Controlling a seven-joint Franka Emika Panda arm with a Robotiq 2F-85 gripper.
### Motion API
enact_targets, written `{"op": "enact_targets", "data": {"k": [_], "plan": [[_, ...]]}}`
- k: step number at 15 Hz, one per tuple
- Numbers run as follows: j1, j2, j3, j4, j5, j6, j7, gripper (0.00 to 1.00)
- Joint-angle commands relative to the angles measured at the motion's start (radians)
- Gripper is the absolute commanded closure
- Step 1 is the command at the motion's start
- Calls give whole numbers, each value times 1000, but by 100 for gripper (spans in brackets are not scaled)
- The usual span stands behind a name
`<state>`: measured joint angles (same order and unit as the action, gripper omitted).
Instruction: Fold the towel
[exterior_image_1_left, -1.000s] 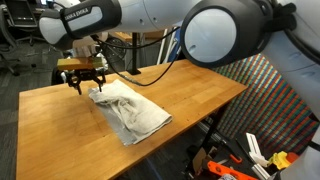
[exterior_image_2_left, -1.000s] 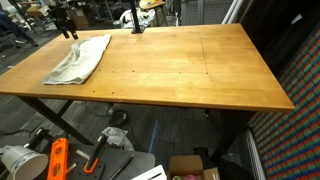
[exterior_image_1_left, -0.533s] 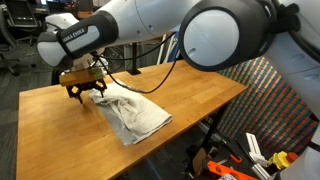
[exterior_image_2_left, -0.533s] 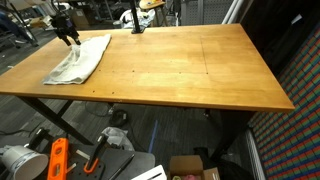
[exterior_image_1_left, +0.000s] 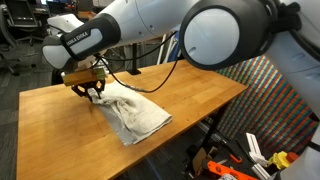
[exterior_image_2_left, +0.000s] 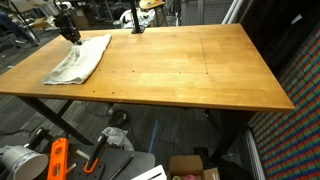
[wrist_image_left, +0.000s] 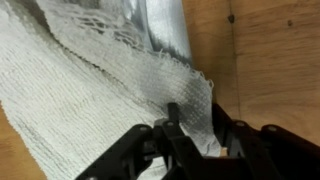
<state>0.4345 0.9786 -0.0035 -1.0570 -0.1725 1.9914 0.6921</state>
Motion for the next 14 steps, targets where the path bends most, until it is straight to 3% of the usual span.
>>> {"op": "enact_targets", "data": {"k": [1, 4, 5, 9, 14], "plan": [[-8, -17, -13, -4, 0, -2, 21, 92], [-19, 4, -16, 51, 20, -53, 69, 100], [-19, 19, -22, 86, 35, -82, 98, 96], [-46, 56, -6, 195, 103, -191, 207, 95], [-65, 112, 0, 306, 170, -197, 359, 95]]}}
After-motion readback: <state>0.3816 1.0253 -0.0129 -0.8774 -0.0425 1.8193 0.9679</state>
